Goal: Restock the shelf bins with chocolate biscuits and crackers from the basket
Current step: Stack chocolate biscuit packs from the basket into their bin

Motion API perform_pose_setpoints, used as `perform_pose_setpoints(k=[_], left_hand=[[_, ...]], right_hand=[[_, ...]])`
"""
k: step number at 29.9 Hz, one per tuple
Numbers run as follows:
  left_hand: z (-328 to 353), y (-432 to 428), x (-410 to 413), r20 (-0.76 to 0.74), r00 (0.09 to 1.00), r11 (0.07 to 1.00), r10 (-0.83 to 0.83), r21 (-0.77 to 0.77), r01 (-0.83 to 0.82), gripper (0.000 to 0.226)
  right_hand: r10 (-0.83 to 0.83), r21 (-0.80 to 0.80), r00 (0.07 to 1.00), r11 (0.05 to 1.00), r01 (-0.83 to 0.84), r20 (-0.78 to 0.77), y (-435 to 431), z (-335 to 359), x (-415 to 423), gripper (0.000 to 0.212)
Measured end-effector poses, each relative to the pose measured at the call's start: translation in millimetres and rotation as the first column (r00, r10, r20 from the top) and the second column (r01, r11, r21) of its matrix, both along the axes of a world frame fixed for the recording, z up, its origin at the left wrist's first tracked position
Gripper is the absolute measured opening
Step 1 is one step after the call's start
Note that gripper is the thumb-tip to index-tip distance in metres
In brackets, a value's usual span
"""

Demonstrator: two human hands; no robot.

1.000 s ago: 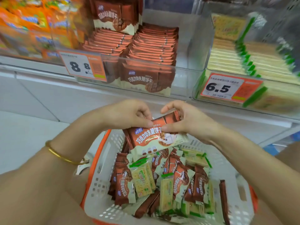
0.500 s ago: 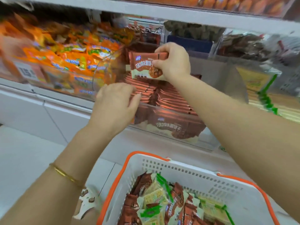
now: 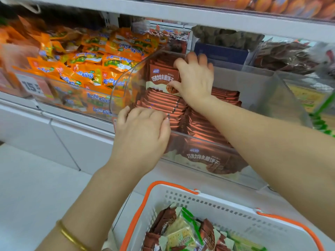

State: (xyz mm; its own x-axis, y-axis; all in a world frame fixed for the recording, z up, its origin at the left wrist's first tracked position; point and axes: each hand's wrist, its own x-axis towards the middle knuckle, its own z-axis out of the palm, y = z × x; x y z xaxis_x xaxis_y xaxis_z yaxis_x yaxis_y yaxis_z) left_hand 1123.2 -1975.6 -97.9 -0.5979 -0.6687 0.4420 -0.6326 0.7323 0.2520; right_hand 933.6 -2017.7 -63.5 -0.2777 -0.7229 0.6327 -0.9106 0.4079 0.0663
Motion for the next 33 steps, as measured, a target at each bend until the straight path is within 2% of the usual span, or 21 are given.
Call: perform_pose_setpoints(k=[4, 6, 9, 11, 13, 15, 17, 18, 20, 22, 23, 24, 27, 28, 30, 33], left_hand=[[0.7, 1.6, 1.9, -0.043, 0.999, 1.000, -0.017, 0.014, 0.018, 0.061], [2.5, 3.5, 4.2, -0.085, 0.996, 0.999, -0.035, 0.009, 0.036, 0.056], [11.2, 20.0, 11.1, -0.184, 0.973, 0.984, -0.137, -0.138, 0.112, 0.043], [17.2, 39.6, 15.3, -0.206, 0.953, 0.953, -0.223, -0.251, 0.169, 0.034], [15.2, 59.8, 14.7, -0.166, 0.925, 0.910, -0.343, -0.302, 0.283, 0.029], [0.1, 79.6, 9.0, -0.091, 0.893, 0.874, -0.440, -0.271, 0.403, 0.027], [-24.3, 105.1, 1.5, 0.011, 0.866, 0.851, -0.500, -0.181, 0.494, 0.027], [-38.1, 120.1, -1.9, 0.071, 0.846, 0.837, -0.529, -0.121, 0.534, 0.028], [-66.6, 149.0, -9.8, 0.198, 0.772, 0.790, -0.603, 0.012, 0.614, 0.033], [-92.6, 172.4, -18.2, 0.316, 0.670, 0.729, -0.671, 0.118, 0.674, 0.038], [-103.0, 180.6, -21.9, 0.361, 0.627, 0.707, -0.690, 0.155, 0.690, 0.040], [-111.5, 186.8, -24.5, 0.390, 0.595, 0.693, -0.703, 0.185, 0.697, 0.041], [-124.7, 191.9, -26.1, 0.407, 0.560, 0.674, -0.722, 0.228, 0.703, 0.041], [-126.6, 191.2, -25.0, 0.400, 0.560, 0.671, -0.725, 0.230, 0.705, 0.041], [-128.9, 188.5, -22.5, 0.377, 0.560, 0.662, -0.738, 0.243, 0.709, 0.042], [-130.7, 186.6, -20.3, 0.371, 0.557, 0.660, -0.743, 0.268, 0.701, 0.043]], right_hand=[[-0.025, 0.040, 1.000, 0.999, 0.024, 0.018, 8.6, 8.4, 2.1, 0.051], [0.021, 0.031, 0.985, 0.999, -0.027, 0.174, 19.4, 20.4, 8.7, 0.048], [0.234, -0.070, 0.844, 0.971, -0.229, 0.483, 71.9, 39.9, 27.8, 0.031], [0.352, -0.130, 0.757, 0.932, -0.338, 0.551, 137.6, 42.7, 47.0, 0.018], [0.398, -0.140, 0.657, 0.901, -0.410, 0.640, 206.2, 29.4, 60.0, 0.020], [0.275, -0.029, 0.567, 0.915, -0.403, 0.776, 256.7, -4.9, 57.0, 0.016], [-0.005, 0.244, 0.526, 0.890, -0.386, 0.850, 290.3, -57.6, 41.1, 0.010], [-0.157, 0.410, 0.538, 0.824, -0.392, 0.828, 303.4, -87.7, 30.9, 0.015], [-0.388, 0.699, 0.612, 0.578, -0.420, 0.689, 327.2, -153.7, 12.2, 0.025], [-0.505, 0.850, 0.683, 0.317, -0.422, 0.527, 352.8, -215.5, 4.0, 0.029], [-0.536, 0.878, 0.695, 0.261, -0.402, 0.478, 366.2, -242.3, 3.0, 0.030], [-0.561, 0.889, 0.691, 0.264, -0.374, 0.457, 379.1, -264.0, 3.5, 0.029], [-0.609, 0.855, 0.617, 0.464, -0.233, 0.498, 409.5, -304.2, 3.0, 0.022], [-0.624, 0.845, 0.596, 0.497, -0.196, 0.505, 414.9, -310.4, 1.6, 0.025], [-0.668, 0.856, 0.558, 0.487, -0.172, 0.492, 419.5, -320.0, -2.6, 0.039], [-0.685, 0.880, 0.566, 0.436, -0.187, 0.459, 417.4, -332.2, -3.4, 0.081]])
